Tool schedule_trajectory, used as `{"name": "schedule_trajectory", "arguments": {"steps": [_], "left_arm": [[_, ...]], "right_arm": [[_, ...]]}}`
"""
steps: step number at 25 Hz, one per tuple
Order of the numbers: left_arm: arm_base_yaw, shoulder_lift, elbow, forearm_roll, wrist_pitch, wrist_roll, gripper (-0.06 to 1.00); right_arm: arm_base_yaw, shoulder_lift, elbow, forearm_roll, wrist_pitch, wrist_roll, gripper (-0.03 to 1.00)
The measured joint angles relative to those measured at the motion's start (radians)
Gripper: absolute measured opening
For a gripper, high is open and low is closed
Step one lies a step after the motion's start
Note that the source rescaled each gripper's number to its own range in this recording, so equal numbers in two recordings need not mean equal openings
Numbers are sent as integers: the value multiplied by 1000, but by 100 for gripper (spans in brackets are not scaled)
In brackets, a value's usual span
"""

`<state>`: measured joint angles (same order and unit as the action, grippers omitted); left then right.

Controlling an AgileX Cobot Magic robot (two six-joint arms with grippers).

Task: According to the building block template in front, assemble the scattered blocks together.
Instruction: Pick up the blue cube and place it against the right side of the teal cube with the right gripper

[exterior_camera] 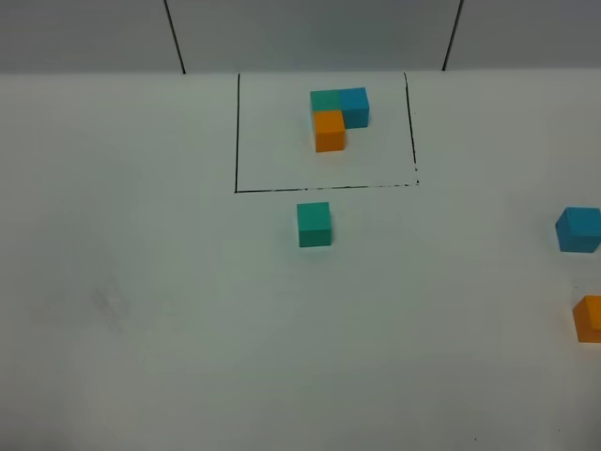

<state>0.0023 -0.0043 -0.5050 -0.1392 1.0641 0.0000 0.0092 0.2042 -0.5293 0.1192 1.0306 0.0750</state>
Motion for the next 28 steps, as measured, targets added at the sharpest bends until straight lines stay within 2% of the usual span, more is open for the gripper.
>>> {"name": "schedule_trajectory", "arguments": {"steps": [2,8,11,17,20,24,28], "left_arm": [[0,0,0,0,0,0,54],[0,0,0,0,0,0,54],[0,0,0,0,0,0,54],[0,0,0,0,0,0,54],[0,0,0,0,0,0,54],[0,0,0,0,0,0,54],[0,0,0,0,0,0,54]], "right_arm": [[0,134,-32,-4,-17,1,74],[0,619,-160,-98,-106,2,74],[0,833,-235,-107,-126,-15,74],[-24,1103,-377,-105,-173,-75,74],[-77,1206,-430,-74,-187,-127,74],[-153,1326,-458,17,-225,-228,74],[-180,1384,-460,61,-257,-289,74]]}}
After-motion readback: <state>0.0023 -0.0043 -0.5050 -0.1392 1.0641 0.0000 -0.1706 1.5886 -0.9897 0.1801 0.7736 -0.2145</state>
